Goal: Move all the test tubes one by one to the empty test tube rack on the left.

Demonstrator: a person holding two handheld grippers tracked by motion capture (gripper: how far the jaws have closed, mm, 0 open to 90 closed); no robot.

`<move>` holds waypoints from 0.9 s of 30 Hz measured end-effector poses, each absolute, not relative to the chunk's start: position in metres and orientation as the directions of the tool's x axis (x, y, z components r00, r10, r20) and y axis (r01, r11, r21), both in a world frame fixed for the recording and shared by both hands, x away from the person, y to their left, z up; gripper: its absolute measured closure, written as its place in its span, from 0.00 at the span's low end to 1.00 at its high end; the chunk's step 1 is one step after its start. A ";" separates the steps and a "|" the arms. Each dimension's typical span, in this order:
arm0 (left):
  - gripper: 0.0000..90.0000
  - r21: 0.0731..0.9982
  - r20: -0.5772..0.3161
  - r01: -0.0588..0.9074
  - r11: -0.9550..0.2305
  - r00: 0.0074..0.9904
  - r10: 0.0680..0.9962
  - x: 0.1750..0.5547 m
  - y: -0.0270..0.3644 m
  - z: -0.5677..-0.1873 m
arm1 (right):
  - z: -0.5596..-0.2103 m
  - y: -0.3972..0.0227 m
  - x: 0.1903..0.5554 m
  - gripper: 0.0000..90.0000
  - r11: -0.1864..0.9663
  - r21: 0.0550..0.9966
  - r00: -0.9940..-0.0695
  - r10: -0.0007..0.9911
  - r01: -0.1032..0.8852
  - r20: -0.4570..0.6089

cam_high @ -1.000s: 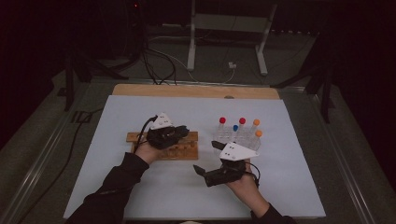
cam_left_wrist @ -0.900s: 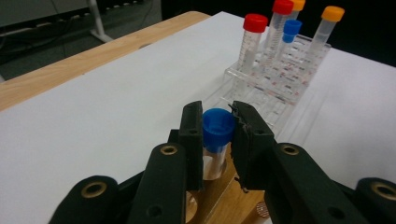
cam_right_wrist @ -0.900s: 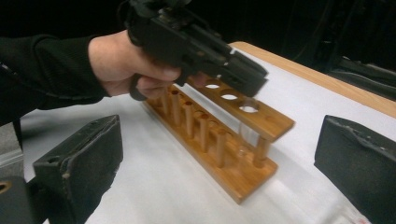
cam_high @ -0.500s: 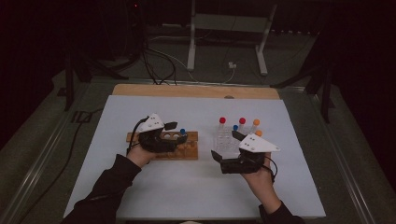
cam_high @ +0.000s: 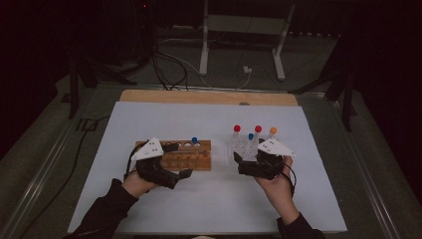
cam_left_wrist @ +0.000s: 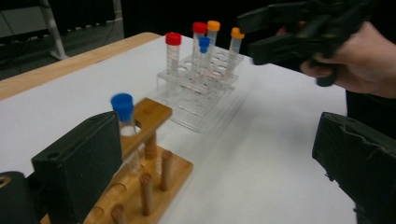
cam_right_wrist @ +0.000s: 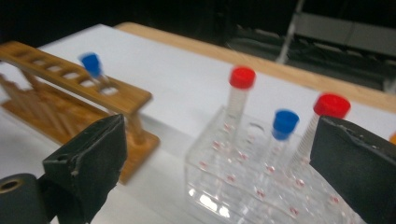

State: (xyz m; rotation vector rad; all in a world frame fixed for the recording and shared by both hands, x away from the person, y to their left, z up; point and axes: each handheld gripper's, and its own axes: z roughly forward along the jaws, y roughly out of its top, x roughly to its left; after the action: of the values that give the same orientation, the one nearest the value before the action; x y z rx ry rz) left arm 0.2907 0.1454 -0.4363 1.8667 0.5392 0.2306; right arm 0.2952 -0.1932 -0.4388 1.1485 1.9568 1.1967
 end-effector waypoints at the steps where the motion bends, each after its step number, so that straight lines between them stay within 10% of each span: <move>1: 0.03 0.928 -0.105 0.256 -0.271 0.877 0.469 0.289 0.146 -0.437 | -0.441 -0.193 0.297 0.07 0.237 0.893 -0.460 0.887 0.382 -0.038; 27: 0.03 0.923 -0.113 0.266 -0.279 0.879 0.463 0.283 0.143 -0.443 | -0.466 -0.193 0.342 0.68 0.237 0.818 -0.309 0.948 0.523 -0.077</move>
State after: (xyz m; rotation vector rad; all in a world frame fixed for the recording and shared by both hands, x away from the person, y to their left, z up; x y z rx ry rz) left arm 0.2835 0.1434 -0.4427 1.8768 0.5415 0.2097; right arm 0.3416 -0.1927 -0.4660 1.3426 1.9310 0.9408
